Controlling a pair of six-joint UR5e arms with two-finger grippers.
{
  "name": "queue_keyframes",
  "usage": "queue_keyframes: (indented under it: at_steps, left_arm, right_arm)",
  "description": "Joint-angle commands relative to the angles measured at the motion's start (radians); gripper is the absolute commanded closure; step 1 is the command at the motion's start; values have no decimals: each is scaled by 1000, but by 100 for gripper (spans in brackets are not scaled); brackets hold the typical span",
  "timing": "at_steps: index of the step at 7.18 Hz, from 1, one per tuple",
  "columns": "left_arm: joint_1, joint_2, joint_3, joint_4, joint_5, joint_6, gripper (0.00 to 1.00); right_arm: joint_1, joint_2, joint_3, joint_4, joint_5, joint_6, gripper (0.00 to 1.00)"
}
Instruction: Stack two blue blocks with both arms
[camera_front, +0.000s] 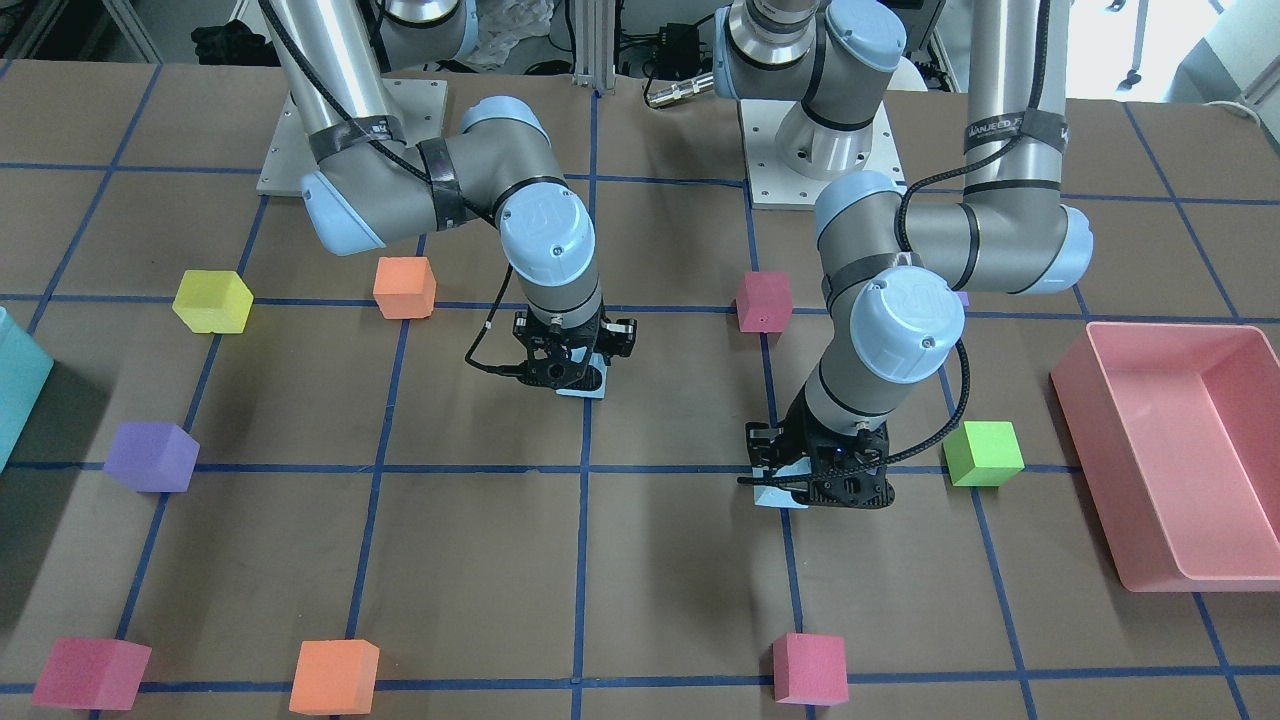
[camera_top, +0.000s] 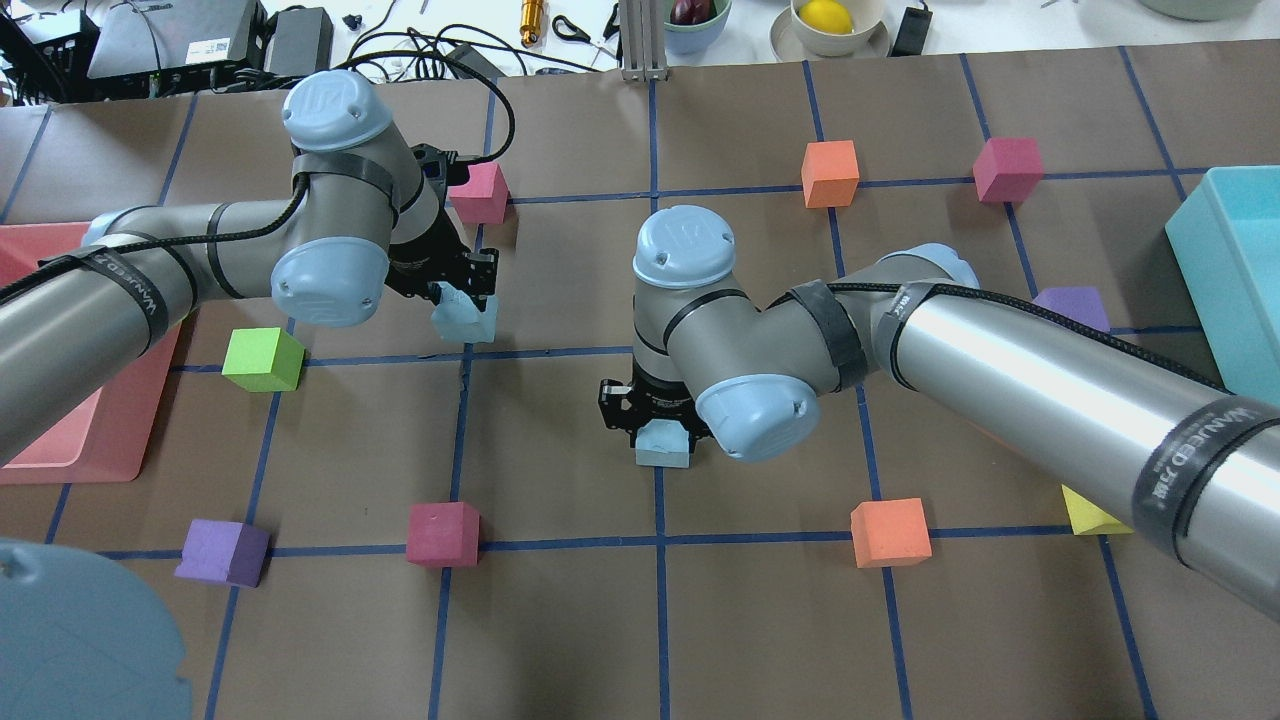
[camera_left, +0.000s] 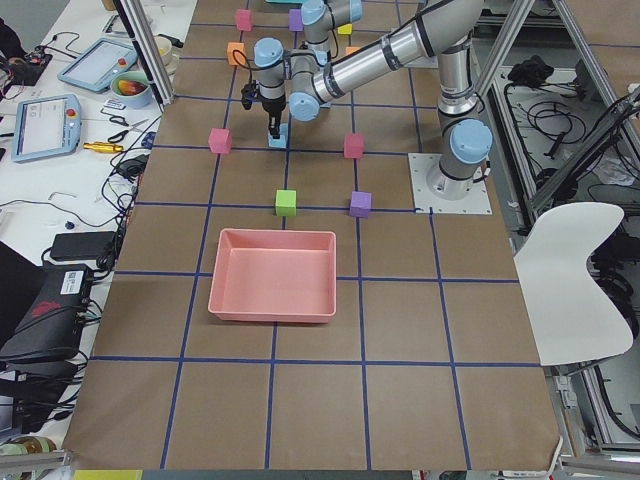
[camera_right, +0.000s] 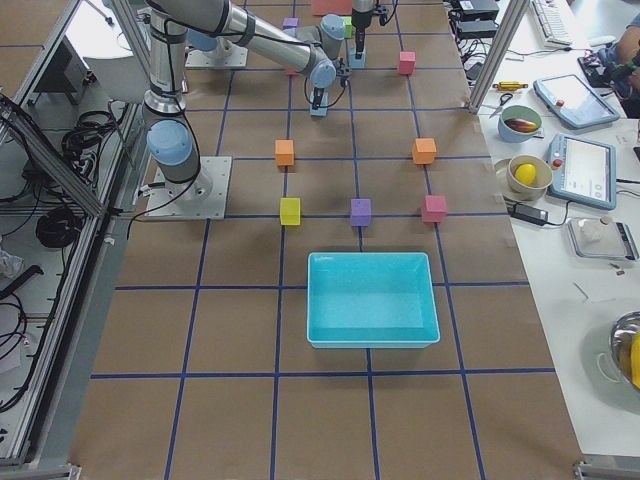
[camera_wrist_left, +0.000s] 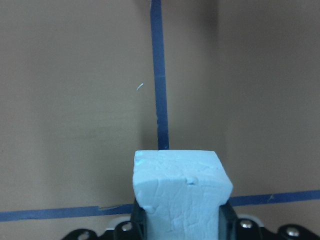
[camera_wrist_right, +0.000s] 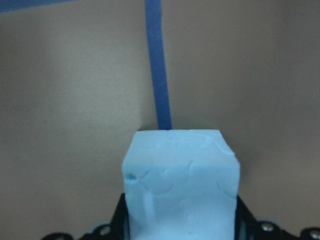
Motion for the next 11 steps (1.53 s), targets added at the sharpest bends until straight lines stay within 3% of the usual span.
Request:
queue_keyframes:
  at_steps: [1,2,4,7,8,11]
  left_arm:
    - [-2,59,2,-62,-16,-23,99]
    - [-2,96,2,-116,-14,-30,99]
    - [-36,168,-9,-188,-23,-93,99]
    - [-224,161,-2,-182,-28,-292,99]
    - [-278,142,-4,-172,-25,-326,99]
    - [-390,124,-2,-163,-26,-380,99]
  right_arm:
    - [-5,-8,-9,8,-1,-1,0]
    - [-20,-38,-24,17,-2,-1,0]
    - [-104,-115,-108,172,-16,-21,0]
    - [-254,-160,-281,313,-22,-171,0]
    - [-293,-160,-338,373,-74,-293,0]
    - [-401,-230,-366,485,-98,-426,0]
